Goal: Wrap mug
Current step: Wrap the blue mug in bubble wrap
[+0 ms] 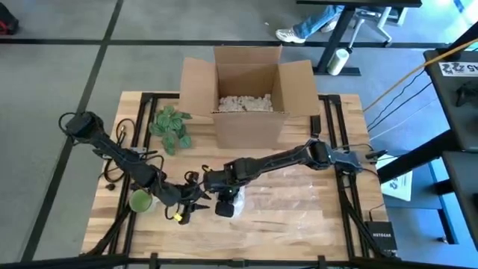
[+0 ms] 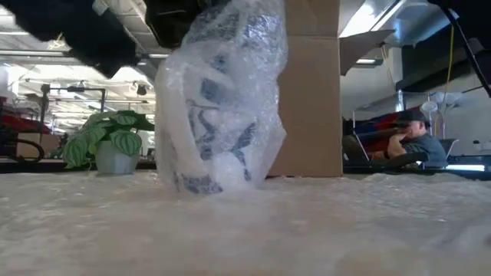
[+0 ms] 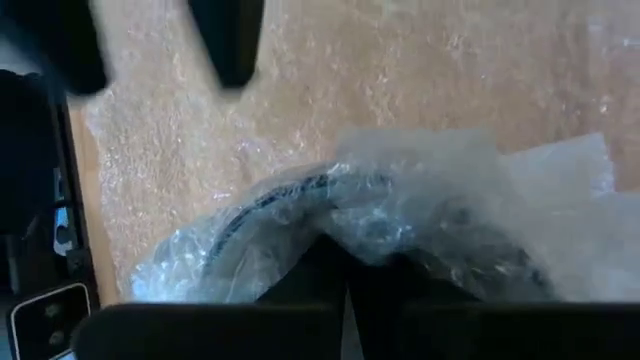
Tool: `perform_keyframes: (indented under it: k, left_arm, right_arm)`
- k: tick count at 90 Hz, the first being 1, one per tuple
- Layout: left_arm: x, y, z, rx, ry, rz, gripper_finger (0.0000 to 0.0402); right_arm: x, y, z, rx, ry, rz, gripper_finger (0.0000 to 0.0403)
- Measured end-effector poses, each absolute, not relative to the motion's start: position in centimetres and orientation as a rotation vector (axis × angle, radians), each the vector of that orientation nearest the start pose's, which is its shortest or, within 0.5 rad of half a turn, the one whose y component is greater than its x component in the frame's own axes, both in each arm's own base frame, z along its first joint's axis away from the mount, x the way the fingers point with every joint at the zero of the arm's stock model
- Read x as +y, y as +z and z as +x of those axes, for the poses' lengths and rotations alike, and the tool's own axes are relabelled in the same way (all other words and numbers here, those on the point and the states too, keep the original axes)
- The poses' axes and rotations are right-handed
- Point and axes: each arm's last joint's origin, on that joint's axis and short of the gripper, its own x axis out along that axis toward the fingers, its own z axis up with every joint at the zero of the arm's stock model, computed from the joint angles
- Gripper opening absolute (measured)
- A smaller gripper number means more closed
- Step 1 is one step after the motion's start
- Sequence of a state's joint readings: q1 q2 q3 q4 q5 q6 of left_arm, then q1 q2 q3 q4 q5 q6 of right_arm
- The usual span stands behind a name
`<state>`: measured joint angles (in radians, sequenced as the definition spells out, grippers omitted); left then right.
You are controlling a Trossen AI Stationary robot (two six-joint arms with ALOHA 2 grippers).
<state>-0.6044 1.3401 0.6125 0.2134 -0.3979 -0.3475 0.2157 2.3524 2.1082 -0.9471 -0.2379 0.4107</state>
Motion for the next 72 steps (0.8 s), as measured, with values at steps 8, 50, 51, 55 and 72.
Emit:
perform_keyframes:
  k: [8,50,51,55,72]
  left_arm:
    - [-14.4,19.3,22.8,0.458,-0.115,-0.079,0.0129]
    - [-15.0,17.4,24.4,0.384,-0.016,-0.015,0.0129]
    - [-15.0,17.3,24.4,0.385,-0.015,-0.015,0.0129]
    - [-15.0,17.2,24.5,0.389,-0.009,-0.022,0.0129]
    - [-15.1,16.7,24.6,0.408,0.003,-0.05,0.0129]
  right_arm:
    - [11.2,20.1,48.2,1.256,0.148,0.368,0.0]
    - [11.3,20.2,48.2,1.25,0.152,0.365,0.0]
    - [11.3,20.2,48.2,1.25,0.152,0.365,0.0]
    - [11.3,20.2,48.2,1.25,0.151,0.365,0.0]
    - [11.2,20.5,48.1,1.245,0.145,0.36,0.0]
